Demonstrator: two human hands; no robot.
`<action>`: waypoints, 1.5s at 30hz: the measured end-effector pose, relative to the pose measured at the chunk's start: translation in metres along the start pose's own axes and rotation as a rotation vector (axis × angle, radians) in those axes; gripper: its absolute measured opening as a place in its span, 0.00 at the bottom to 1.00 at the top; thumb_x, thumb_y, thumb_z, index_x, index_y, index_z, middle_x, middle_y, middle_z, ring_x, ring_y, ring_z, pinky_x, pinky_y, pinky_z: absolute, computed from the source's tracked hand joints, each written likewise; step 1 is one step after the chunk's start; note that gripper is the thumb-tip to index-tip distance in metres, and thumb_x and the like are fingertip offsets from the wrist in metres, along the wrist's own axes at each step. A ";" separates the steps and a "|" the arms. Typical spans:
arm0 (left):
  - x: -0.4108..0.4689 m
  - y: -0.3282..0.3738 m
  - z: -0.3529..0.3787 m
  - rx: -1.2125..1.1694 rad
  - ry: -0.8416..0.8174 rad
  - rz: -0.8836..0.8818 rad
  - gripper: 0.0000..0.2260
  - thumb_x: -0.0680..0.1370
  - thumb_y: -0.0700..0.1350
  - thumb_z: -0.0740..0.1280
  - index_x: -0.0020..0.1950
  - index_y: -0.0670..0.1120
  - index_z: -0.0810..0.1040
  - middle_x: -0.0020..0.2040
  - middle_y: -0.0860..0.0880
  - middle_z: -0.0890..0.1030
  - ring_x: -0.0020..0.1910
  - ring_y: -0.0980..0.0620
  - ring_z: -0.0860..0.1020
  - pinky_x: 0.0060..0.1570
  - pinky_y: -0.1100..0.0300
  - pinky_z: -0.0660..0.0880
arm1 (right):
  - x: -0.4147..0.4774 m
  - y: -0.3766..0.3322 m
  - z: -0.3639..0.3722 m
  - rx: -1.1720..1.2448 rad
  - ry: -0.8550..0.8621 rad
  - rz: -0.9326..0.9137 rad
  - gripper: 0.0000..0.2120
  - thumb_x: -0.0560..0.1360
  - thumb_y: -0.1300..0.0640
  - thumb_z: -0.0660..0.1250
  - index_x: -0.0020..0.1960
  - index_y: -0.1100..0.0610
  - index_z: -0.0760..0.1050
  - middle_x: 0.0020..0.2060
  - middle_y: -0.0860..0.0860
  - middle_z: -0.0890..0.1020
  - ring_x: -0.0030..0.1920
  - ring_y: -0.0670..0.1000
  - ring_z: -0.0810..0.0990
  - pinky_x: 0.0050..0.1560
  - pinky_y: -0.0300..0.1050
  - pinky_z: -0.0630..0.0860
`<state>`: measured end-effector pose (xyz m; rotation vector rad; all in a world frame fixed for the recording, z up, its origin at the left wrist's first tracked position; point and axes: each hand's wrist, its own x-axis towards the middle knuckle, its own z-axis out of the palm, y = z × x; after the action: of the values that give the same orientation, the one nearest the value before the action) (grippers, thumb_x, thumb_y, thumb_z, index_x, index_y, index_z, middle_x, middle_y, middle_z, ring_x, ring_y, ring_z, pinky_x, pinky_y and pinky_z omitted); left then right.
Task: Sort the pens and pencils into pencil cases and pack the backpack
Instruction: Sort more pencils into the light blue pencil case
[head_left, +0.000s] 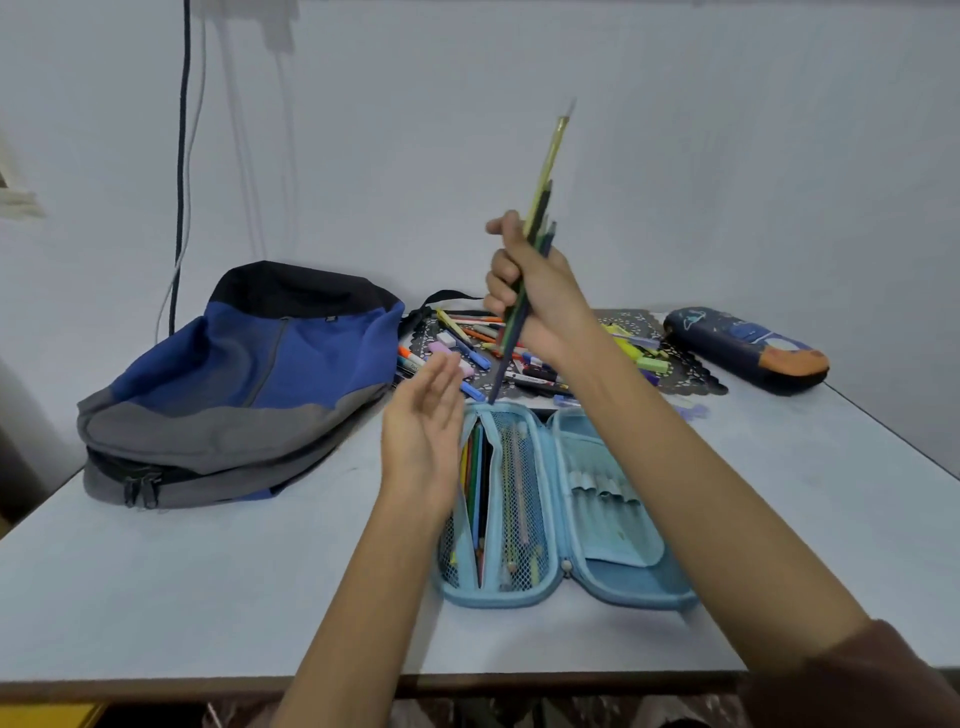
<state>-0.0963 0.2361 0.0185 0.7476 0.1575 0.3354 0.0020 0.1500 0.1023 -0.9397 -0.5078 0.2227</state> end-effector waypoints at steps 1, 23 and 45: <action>0.001 -0.002 0.008 -0.140 0.003 -0.102 0.16 0.82 0.41 0.55 0.64 0.39 0.75 0.60 0.43 0.80 0.64 0.48 0.76 0.70 0.54 0.67 | -0.003 0.003 0.007 0.006 -0.023 -0.007 0.10 0.82 0.51 0.59 0.47 0.57 0.72 0.24 0.46 0.63 0.21 0.44 0.61 0.23 0.37 0.60; -0.007 -0.011 0.018 -0.613 0.010 -0.410 0.12 0.82 0.43 0.56 0.53 0.38 0.76 0.46 0.39 0.81 0.47 0.44 0.80 0.44 0.49 0.76 | -0.047 0.021 0.025 -0.195 -0.122 0.046 0.09 0.78 0.59 0.67 0.40 0.58 0.73 0.25 0.53 0.72 0.24 0.53 0.68 0.29 0.44 0.70; -0.002 -0.004 0.001 -0.463 -0.075 -0.333 0.16 0.82 0.42 0.54 0.62 0.36 0.76 0.53 0.36 0.82 0.59 0.42 0.79 0.62 0.47 0.72 | -0.037 -0.004 0.008 -0.909 -0.086 -0.071 0.15 0.74 0.55 0.70 0.31 0.60 0.76 0.22 0.52 0.75 0.21 0.49 0.70 0.21 0.36 0.65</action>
<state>-0.0969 0.2325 0.0166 0.2663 0.1245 0.0202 -0.0343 0.1384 0.0977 -1.7962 -0.7380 -0.0509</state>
